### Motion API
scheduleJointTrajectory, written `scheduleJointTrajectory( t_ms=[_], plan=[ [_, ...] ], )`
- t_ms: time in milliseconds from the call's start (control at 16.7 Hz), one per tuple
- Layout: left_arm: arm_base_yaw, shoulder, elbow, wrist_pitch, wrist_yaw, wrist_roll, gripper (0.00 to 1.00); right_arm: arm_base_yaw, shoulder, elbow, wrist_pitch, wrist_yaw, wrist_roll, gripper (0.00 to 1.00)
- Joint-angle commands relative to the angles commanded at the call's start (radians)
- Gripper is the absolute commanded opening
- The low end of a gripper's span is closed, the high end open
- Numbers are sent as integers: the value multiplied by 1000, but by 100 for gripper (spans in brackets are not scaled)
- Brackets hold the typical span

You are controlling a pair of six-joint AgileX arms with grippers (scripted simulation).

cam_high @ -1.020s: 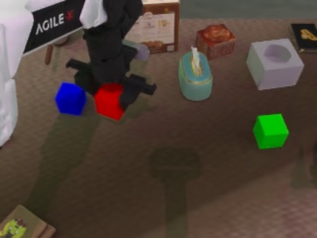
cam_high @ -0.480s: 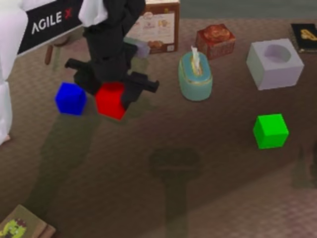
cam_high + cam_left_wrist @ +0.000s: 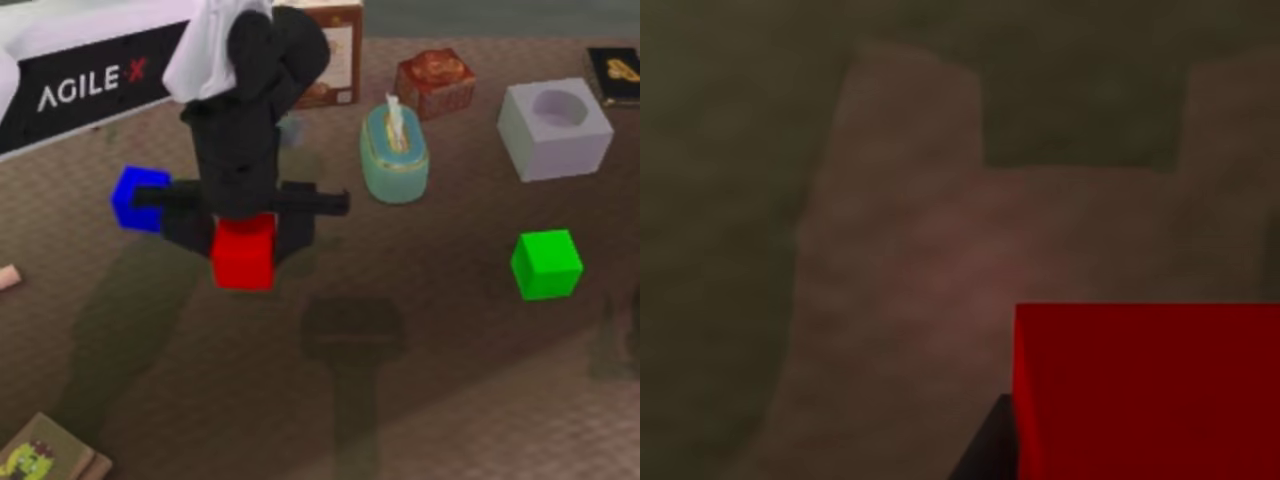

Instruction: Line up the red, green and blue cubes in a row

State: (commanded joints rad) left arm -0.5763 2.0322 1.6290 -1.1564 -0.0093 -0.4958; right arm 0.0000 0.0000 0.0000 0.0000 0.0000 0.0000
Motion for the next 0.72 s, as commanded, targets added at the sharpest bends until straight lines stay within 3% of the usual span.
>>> scheduleJointTrajectory(
  t_ms=[240,720],
  plan=[
    [-37,-73,-84,23,-4,-114,0,0,0,0,0,0,0,100],
    [-31,-52,-136,96,-4,-114,0,0,0,0,0,0,0,100]
  ],
)
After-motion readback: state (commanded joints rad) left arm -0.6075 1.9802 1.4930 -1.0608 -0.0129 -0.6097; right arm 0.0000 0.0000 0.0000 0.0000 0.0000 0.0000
